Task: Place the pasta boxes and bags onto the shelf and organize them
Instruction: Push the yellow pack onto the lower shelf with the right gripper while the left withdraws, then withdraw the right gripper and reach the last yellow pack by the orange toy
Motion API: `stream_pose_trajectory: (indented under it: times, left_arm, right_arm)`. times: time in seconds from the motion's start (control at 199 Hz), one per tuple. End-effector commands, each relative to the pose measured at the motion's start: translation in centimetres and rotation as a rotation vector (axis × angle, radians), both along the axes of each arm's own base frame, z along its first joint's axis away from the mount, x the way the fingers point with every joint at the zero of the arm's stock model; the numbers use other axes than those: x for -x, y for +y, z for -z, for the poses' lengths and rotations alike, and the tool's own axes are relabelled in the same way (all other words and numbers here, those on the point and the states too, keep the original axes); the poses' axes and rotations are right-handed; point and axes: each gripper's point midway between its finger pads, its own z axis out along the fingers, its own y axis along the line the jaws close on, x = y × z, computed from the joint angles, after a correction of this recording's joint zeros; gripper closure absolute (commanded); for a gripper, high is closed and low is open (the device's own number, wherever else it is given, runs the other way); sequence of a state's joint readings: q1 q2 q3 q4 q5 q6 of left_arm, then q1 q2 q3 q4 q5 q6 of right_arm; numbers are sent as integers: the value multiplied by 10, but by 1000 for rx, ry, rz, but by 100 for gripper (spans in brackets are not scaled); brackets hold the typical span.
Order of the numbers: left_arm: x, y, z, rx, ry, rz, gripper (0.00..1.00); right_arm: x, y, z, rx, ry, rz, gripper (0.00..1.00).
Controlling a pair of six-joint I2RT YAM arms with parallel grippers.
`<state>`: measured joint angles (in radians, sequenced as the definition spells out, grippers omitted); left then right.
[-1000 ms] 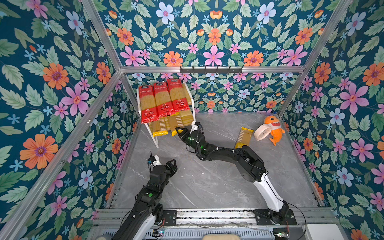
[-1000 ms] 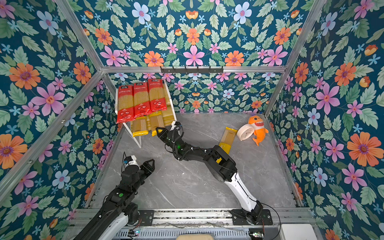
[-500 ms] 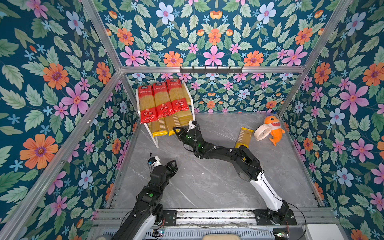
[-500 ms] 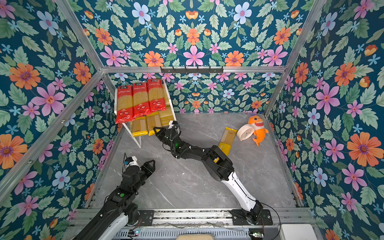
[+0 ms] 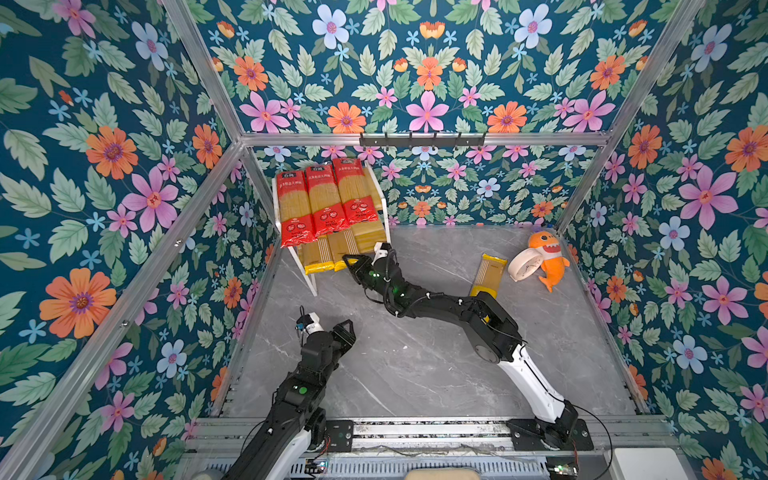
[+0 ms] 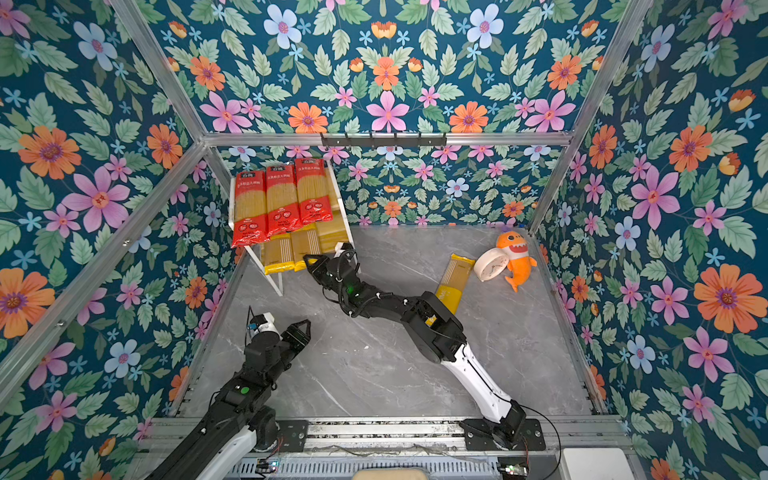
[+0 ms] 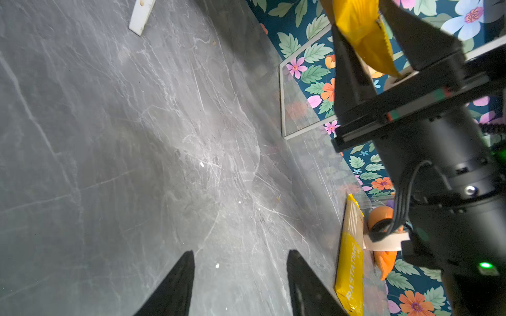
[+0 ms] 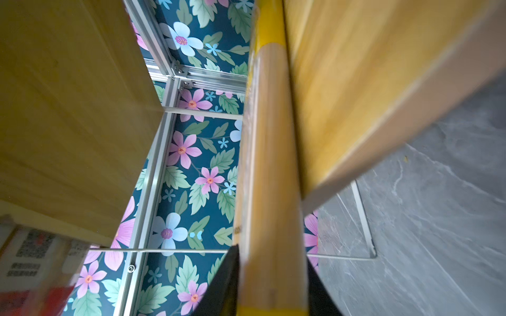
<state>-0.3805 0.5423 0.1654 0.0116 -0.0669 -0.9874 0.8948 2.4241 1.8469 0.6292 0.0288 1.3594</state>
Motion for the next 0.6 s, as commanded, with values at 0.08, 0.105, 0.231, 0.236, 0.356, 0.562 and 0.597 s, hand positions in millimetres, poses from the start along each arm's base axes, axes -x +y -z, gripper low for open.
stream_pose_trajectory:
  times: [0.08, 0.105, 0.231, 0.236, 0.356, 0.562, 0.597]
  left_arm:
    - [-3, -2, -8, 1, -36, 13, 43]
    - [-3, -3, -8, 1, -37, 17, 43]
    - [-5, -6, -14, -11, -62, 38, 43]
    - [-5, -6, -14, -12, -63, 40, 43]
    - [-8, -17, -26, -8, -119, 101, 42]
    - [-16, -46, -42, -24, -170, 199, 40]
    - [-17, -53, -44, -39, -178, 217, 40]
  right_arm:
    - [14, -15, -21, -10, -55, -2, 55]
    - [16, -19, -20, -7, -55, 1, 55]
    - [33, -42, -13, 10, -66, -5, 54]
    - [34, -43, -13, 12, -68, -5, 54]
    - [54, -77, 0, 87, -75, -18, 55]
    - [84, -169, 74, 335, 175, -43, 57]
    - [89, -186, 86, 386, 207, -42, 57]
